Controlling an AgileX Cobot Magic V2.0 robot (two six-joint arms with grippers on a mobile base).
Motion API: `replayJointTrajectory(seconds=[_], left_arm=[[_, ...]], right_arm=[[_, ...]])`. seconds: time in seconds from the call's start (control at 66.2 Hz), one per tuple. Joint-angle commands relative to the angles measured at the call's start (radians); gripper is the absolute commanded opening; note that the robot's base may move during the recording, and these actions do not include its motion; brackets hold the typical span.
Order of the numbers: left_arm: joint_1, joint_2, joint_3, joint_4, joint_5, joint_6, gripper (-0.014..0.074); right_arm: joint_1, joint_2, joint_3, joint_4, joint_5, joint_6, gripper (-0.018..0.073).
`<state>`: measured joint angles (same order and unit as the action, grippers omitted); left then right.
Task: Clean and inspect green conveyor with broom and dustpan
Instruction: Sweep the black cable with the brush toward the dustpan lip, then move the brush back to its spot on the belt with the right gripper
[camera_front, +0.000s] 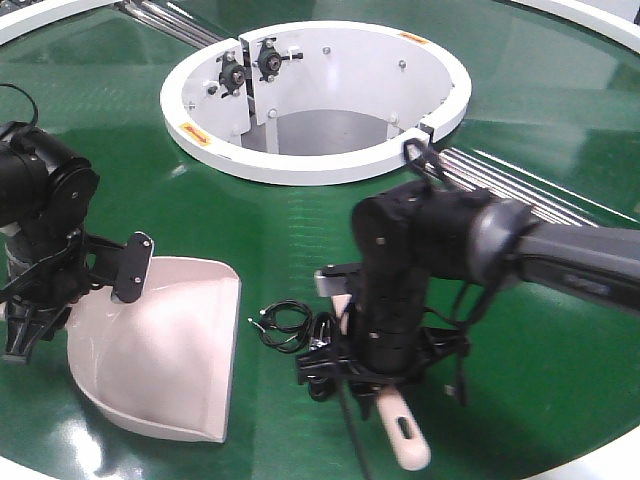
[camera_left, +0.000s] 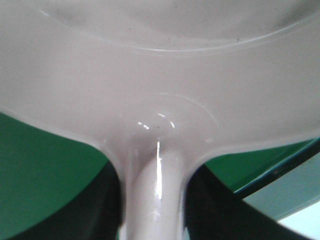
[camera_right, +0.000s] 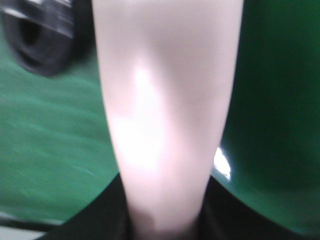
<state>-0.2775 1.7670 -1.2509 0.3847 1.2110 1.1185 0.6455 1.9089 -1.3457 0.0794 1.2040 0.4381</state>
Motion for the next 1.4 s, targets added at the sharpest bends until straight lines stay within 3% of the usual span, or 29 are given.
replayJointTrajectory(seconds=[0.0, 0.166, 0.483, 0.725, 0.846, 1.027, 1.39], left_arm=[[-0.008, -0.040, -0.027, 0.011, 0.036, -0.006, -0.0007], [-0.008, -0.040, -0.027, 0.011, 0.036, -0.006, -0.0007], [-0.008, -0.040, -0.027, 0.011, 0.036, -0.006, -0.0007], [-0.008, -0.040, -0.027, 0.011, 0.036, -0.006, -0.0007], [-0.008, -0.040, -0.027, 0.011, 0.036, -0.006, -0.0007], [-0.008, -0.040, -0.026, 0.011, 0.036, -0.006, -0.0007], [-0.008, -0.040, -0.026, 0.011, 0.036, -0.006, -0.0007]], right_arm=[[0.035, 0.012, -0.089, 0.011, 0.088, 0.006, -0.0004], [0.104, 0.106, -0.239, 0.053, 0.088, 0.001, -0.0004], [0.206, 0.263, -0.581, 0.235, 0.087, -0.104, -0.0004], [0.215, 0.252, -0.658, 0.221, 0.087, -0.106, -0.0004], [0.212, 0.217, -0.658, 0.127, 0.087, -0.101, -0.0003], [0.145, 0.119, -0.550, 0.060, 0.087, -0.092, -0.0001], [-0.131, -0.168, -0.100, -0.065, 0.068, -0.188, -0.0001]])
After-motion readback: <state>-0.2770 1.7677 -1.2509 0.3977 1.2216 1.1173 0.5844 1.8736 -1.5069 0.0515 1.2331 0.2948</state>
